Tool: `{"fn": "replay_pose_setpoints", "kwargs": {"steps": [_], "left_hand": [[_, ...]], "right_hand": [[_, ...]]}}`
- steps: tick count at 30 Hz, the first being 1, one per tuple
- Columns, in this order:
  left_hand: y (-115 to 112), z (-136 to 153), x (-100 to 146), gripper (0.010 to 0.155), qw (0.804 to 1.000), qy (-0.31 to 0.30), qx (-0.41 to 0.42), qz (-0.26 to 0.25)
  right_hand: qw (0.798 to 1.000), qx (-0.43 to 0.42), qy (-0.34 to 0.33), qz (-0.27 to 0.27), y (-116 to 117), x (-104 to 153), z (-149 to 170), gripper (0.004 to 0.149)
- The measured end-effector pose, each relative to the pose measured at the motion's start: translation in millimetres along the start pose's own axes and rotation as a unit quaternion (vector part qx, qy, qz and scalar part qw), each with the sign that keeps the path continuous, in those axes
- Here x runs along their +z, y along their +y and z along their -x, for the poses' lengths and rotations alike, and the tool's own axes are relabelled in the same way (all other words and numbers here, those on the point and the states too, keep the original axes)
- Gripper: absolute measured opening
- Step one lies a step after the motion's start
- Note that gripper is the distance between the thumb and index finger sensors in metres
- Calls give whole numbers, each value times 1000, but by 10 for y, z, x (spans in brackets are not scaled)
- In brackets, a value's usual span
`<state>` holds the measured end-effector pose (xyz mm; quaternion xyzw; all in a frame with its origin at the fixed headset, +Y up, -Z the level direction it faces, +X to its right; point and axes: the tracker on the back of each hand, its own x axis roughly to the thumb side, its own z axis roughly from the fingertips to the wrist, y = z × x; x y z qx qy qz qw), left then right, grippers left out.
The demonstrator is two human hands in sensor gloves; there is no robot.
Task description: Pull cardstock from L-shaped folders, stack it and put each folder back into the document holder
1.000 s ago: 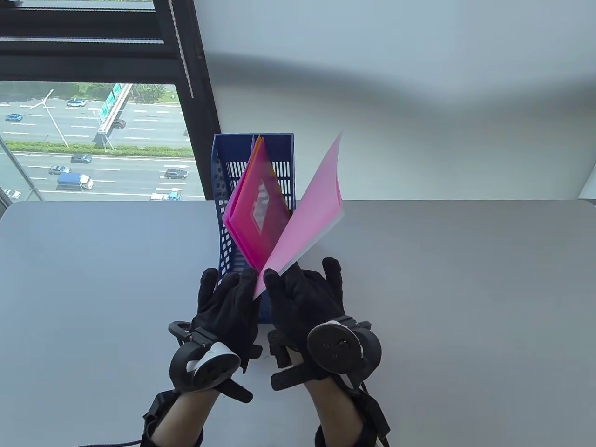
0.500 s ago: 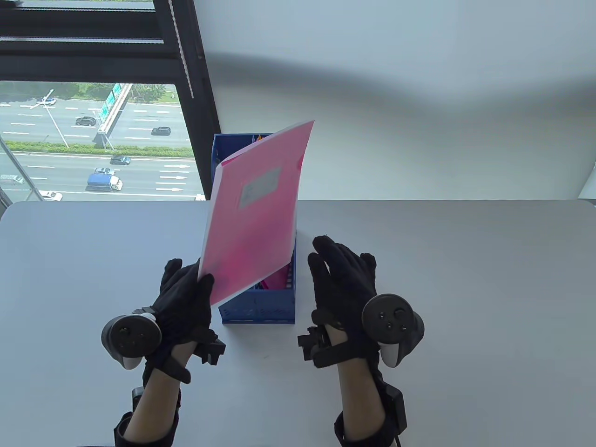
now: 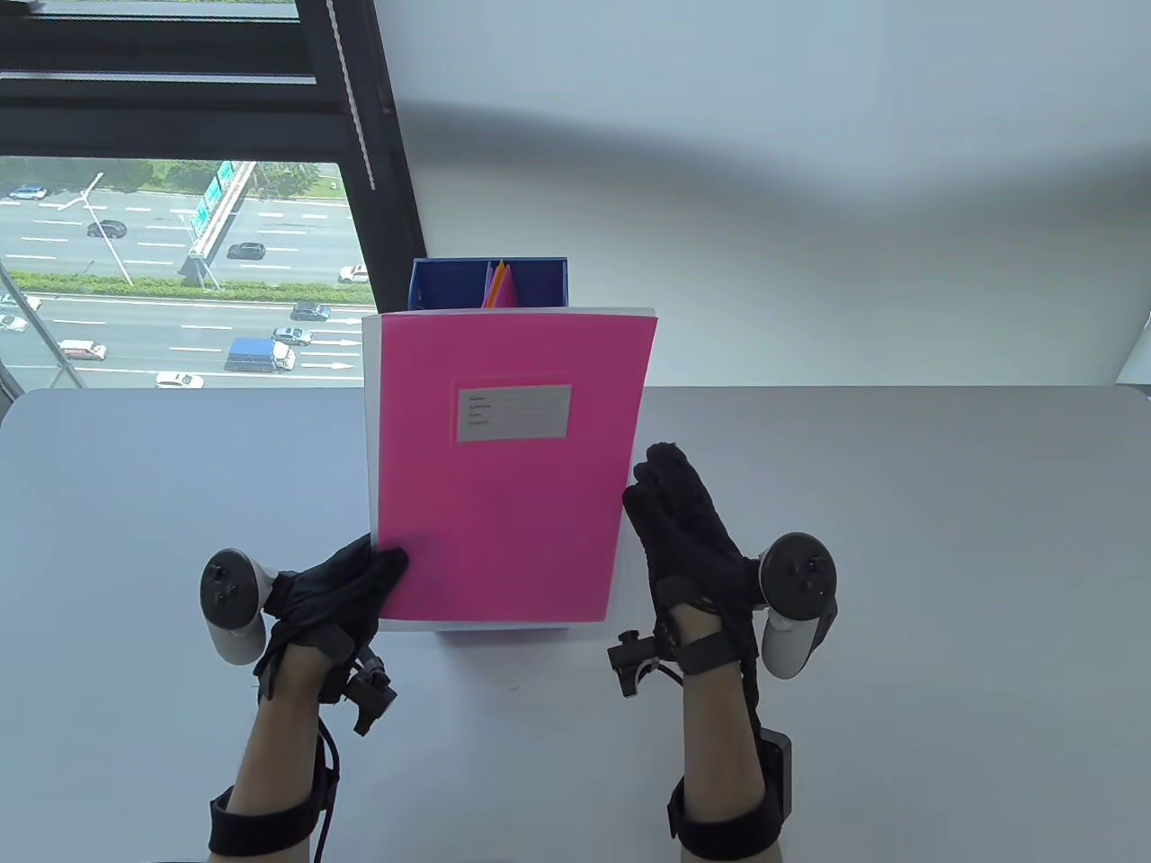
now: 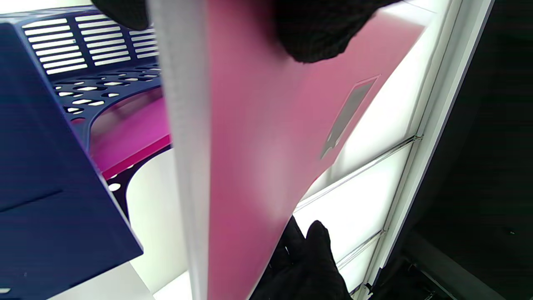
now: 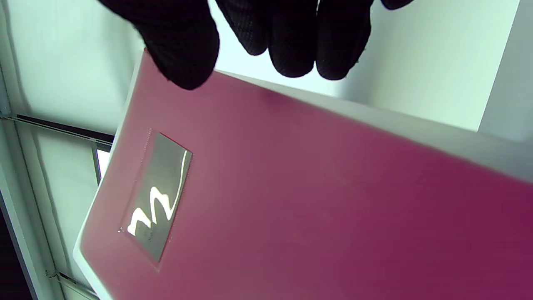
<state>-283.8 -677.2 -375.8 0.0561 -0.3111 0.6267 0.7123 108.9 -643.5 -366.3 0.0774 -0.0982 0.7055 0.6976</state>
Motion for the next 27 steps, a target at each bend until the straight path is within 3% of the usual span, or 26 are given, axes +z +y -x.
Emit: {"fn": "replay_pose_setpoints", "kwargs": {"steps": [3,5,7,12,18,24,27], "left_hand": [[-35,83,-10,50,1000,9,21,21],[-86,122,-28,49,998,21,28,58],[-131,163,-38,49,995,31,33,85],[-138,229,-32,49,989,62,38,131],[-35,218,13,57,988,48,99,104],[0,235,45,65,989,46,137,22],[2,255,51,60,988,55,146,-3]], "right_hand": [[993,-91,17,-77,23,-73,135,64],[983,-143,31,-106,40,-103,206,51],[982,-161,33,-96,22,-116,254,42],[989,-115,19,-86,-52,-121,227,40],[993,-84,9,-85,-41,-111,167,39],[993,-40,13,-113,132,-120,164,39],[991,-19,13,-135,255,-121,166,39]]}}
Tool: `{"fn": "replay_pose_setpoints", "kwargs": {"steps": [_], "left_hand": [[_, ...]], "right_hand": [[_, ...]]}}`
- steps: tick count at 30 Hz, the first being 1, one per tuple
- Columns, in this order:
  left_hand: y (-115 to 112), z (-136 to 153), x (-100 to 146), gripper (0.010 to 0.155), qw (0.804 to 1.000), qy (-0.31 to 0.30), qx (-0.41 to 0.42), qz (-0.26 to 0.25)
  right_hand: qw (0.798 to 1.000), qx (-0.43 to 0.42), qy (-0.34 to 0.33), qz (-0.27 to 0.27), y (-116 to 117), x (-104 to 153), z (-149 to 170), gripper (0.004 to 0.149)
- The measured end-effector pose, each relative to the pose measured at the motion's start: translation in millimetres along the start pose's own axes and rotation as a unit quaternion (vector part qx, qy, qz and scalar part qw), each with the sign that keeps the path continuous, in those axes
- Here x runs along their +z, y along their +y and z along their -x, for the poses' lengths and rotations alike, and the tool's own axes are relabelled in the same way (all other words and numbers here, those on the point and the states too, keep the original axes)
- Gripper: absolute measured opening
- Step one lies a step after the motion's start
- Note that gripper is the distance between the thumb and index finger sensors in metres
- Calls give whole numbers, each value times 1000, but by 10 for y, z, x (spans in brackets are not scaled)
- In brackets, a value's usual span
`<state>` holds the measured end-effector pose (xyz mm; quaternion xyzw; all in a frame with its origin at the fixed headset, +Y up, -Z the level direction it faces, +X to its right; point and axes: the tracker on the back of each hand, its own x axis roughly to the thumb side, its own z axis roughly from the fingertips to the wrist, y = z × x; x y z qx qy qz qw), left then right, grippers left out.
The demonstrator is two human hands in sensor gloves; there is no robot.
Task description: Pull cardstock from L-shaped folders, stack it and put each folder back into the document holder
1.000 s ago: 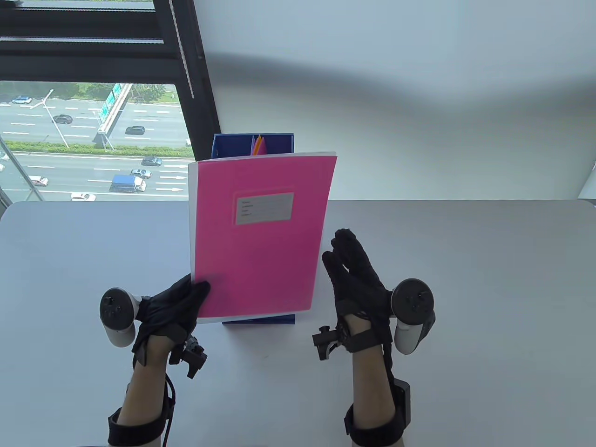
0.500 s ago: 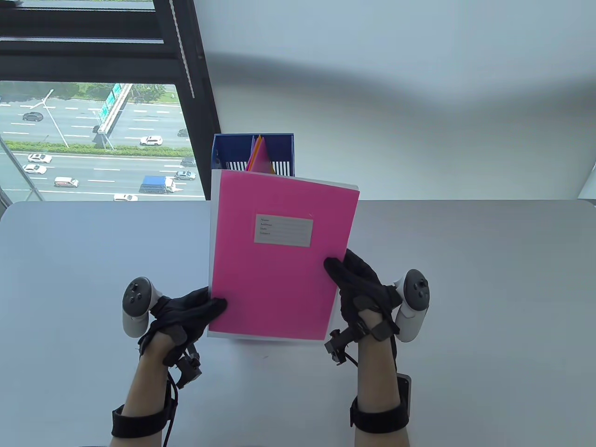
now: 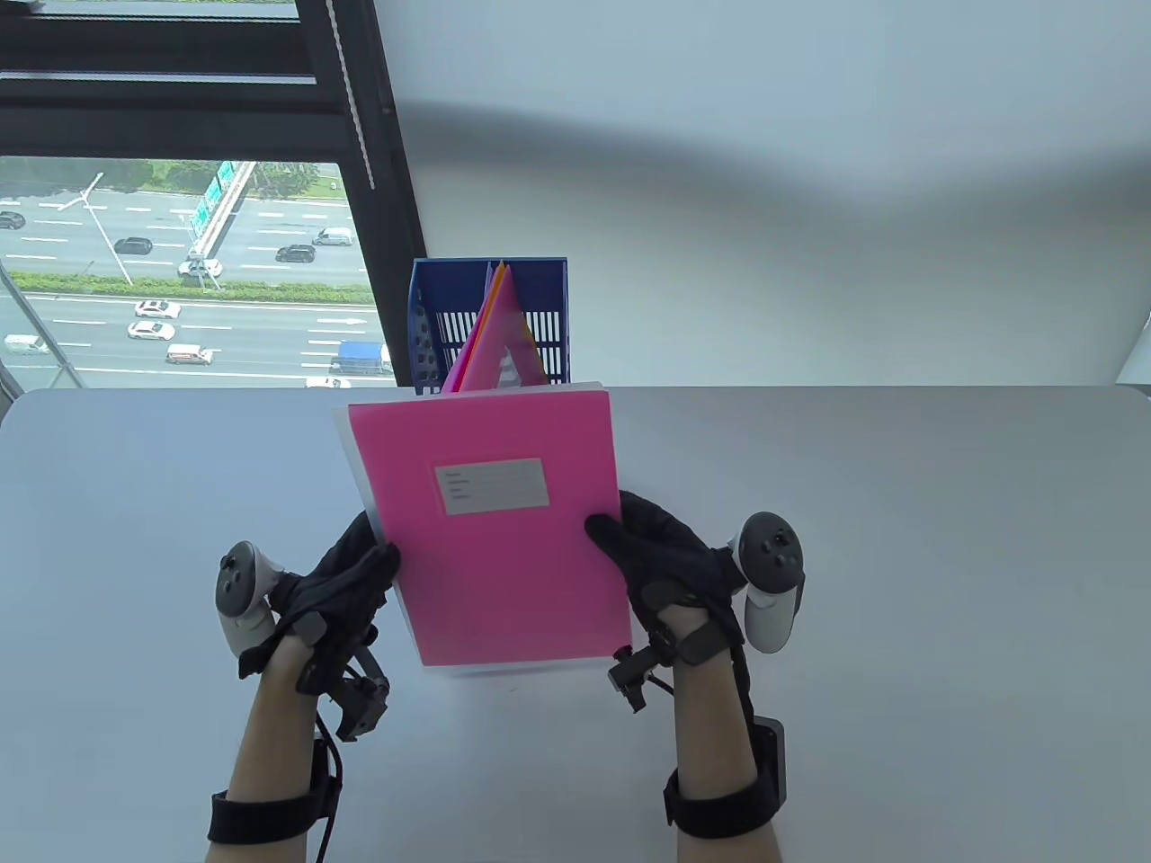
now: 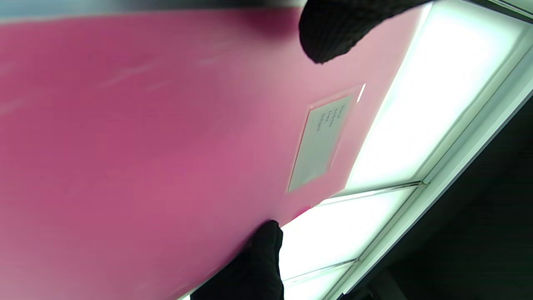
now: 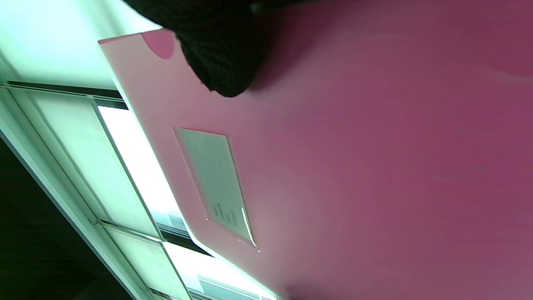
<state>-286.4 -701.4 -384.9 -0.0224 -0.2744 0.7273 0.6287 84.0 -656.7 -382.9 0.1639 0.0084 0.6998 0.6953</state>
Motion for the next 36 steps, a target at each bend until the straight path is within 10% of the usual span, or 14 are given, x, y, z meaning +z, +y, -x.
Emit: {"fn": "replay_pose_setpoints", "kwargs": {"steps": [10,26,32,36], "left_hand": [[142,20,65,44,998,-7,31,-62],[123,29,33,44,999,-12,36,-1],[89,29,14,44,1000,-6,18,8],[68,37,2,44,1000,-10,25,9]], "right_hand": [[999,-19,-25,-39,127,5,-91,47],[994,-62,-84,-26,-15,111,-289,46],[978,126,-136,101,107,244,-536,55],[919,270,-168,233,266,359,-632,54]]}}
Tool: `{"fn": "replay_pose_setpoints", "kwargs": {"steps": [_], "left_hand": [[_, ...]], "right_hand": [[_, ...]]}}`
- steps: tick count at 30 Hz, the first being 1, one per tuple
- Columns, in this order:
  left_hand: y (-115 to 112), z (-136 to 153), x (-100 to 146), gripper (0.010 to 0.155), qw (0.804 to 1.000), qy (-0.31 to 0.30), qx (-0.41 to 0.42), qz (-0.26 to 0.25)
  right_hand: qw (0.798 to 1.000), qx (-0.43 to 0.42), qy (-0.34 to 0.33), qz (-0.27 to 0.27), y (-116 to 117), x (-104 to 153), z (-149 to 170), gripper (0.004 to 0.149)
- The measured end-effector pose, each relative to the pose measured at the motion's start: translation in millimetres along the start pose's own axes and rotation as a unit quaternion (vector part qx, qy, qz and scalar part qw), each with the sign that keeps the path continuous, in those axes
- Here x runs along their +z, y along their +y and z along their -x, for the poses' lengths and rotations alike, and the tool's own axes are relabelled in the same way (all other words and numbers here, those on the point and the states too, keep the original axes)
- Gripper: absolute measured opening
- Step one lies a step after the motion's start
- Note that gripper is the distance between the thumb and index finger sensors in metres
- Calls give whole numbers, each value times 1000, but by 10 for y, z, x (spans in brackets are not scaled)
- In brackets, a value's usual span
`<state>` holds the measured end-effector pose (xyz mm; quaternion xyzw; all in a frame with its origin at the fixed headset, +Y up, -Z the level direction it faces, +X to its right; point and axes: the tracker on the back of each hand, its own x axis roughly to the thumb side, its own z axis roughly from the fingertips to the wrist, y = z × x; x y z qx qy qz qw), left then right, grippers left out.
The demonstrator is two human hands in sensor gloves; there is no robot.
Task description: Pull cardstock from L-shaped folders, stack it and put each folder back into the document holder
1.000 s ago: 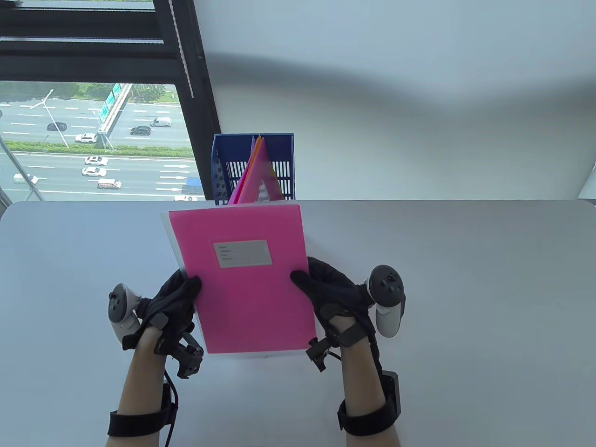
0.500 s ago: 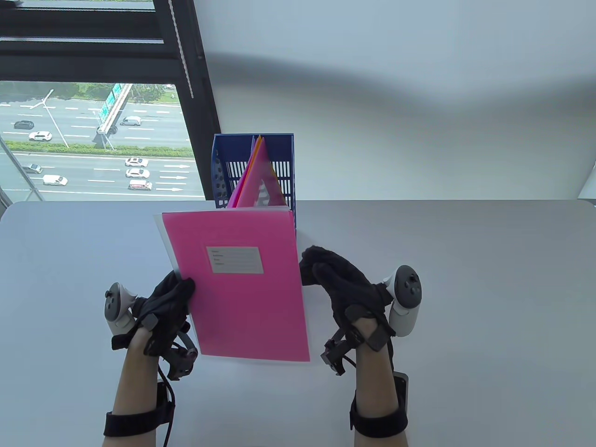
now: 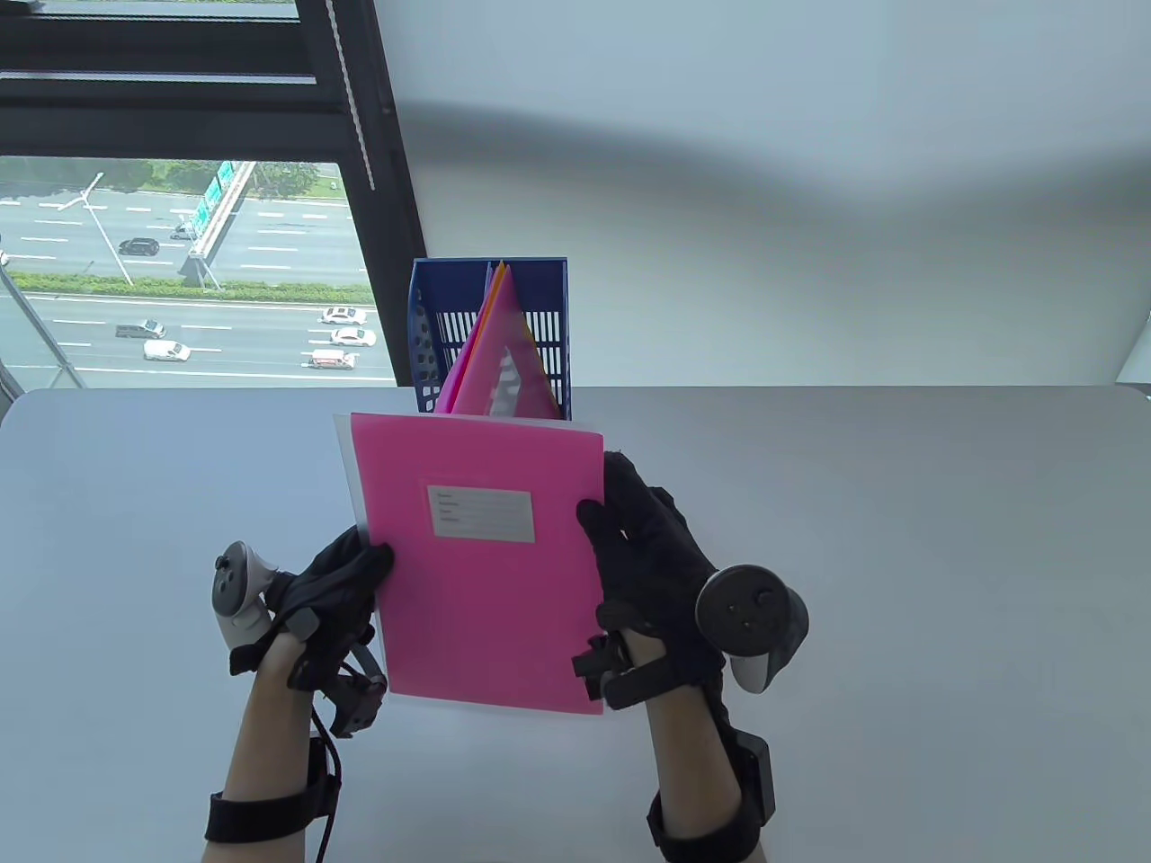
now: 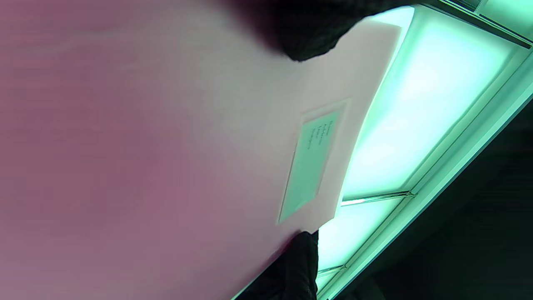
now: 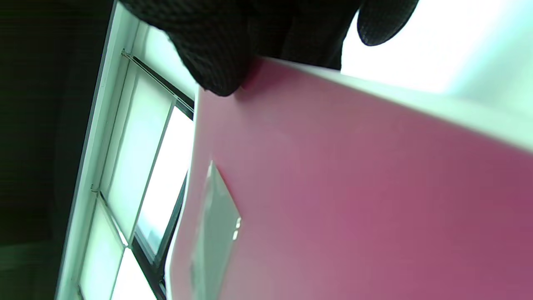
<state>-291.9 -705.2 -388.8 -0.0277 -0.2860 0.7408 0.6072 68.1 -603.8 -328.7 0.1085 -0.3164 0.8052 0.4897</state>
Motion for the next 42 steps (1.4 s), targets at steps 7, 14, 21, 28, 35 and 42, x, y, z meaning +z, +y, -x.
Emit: {"fn": "replay_pose_setpoints", "kwargs": {"steps": [7,14,21,28,35,42], "left_hand": [[-36,24,-18,44,1000,0,0,-6],[-46,31,-18,44,1000,-1,4,-13],[-13,25,0,44,1000,-1,10,-22],[24,27,13,44,1000,-5,18,-23],[43,27,13,44,1000,-5,4,-15],[24,27,-2,44,1000,-10,12,15]], "right_hand": [[972,174,-98,127,88,159,-147,60],[940,267,-156,147,152,215,-230,67],[945,276,-148,91,207,166,-234,73],[996,-53,-3,-71,85,-30,34,43],[942,-259,57,-204,59,-122,253,40],[869,-388,84,-294,132,-138,388,43]]}}
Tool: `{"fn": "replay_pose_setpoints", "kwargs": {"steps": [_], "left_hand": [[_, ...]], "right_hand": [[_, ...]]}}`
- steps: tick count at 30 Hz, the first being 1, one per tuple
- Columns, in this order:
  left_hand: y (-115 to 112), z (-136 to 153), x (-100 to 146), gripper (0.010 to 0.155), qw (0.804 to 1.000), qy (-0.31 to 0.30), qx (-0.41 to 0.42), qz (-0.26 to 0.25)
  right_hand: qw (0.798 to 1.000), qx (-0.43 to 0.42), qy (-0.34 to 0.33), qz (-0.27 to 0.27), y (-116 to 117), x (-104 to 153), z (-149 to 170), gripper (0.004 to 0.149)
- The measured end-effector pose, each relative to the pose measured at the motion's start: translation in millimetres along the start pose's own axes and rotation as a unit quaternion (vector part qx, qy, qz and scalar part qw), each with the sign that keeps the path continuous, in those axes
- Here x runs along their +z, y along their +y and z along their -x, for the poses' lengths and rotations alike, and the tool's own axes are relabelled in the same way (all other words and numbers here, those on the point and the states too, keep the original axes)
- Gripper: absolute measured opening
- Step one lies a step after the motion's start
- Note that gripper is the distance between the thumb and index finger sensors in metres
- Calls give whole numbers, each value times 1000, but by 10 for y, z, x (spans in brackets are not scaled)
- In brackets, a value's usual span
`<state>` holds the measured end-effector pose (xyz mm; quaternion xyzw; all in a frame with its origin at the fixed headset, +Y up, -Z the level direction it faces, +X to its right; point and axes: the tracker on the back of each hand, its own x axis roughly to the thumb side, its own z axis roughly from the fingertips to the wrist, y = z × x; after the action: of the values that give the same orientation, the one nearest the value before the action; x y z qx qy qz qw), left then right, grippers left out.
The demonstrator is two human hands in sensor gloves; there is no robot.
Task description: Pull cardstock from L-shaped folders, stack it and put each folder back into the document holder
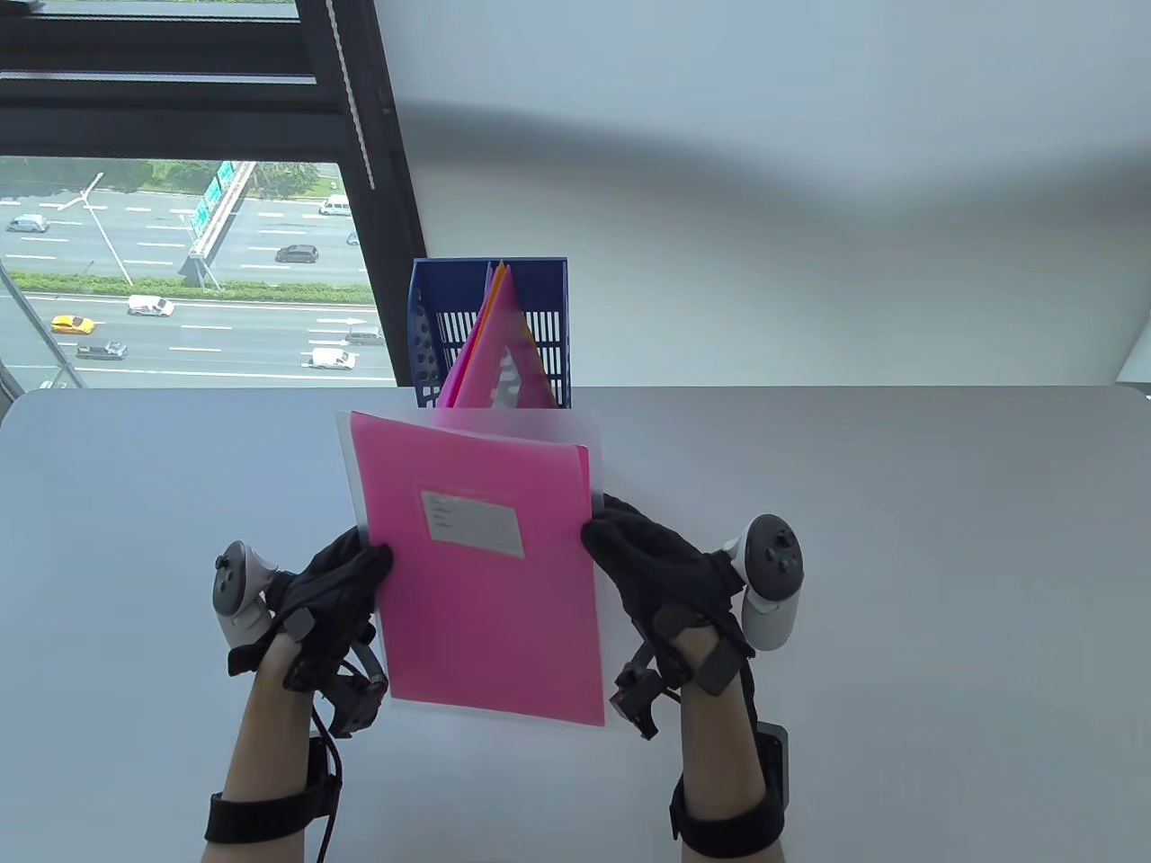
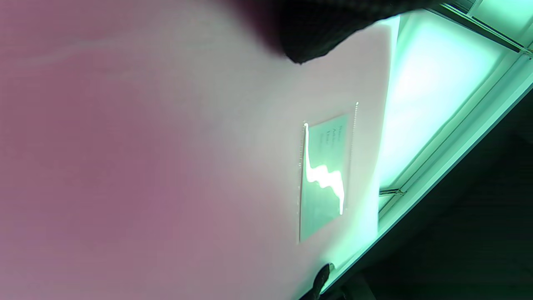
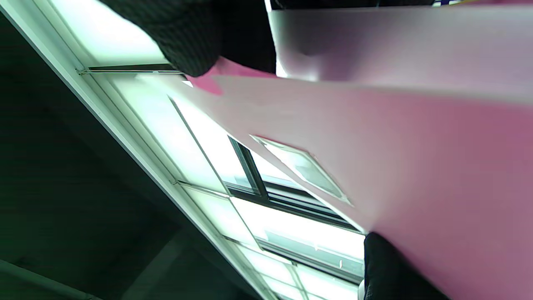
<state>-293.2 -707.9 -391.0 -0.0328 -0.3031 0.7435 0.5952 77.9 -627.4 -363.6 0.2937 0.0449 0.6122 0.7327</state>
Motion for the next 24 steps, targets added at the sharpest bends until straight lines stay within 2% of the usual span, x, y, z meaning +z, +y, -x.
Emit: {"fn": "replay_pose_setpoints", "kwargs": {"steps": [3,7,16,18,21,24], "left_hand": [[-2,5,-3,43,1000,-4,8,15],[-6,8,-6,43,1000,-7,18,22],[-8,0,-10,44,1000,-5,15,13],[1,0,-7,44,1000,-4,10,7],[3,-7,-9,44,1000,-4,3,4],[-12,-19,-15,44,1000,-6,-5,-8]], "right_hand": [[998,-49,10,-31,-2,-20,71,43],[998,-50,11,-26,-16,-25,97,43],[995,92,1,48,-59,16,-50,43],[987,142,-3,78,-59,38,-108,43],[952,274,-11,136,-41,72,-207,42],[927,347,-12,145,2,70,-239,41]]}}
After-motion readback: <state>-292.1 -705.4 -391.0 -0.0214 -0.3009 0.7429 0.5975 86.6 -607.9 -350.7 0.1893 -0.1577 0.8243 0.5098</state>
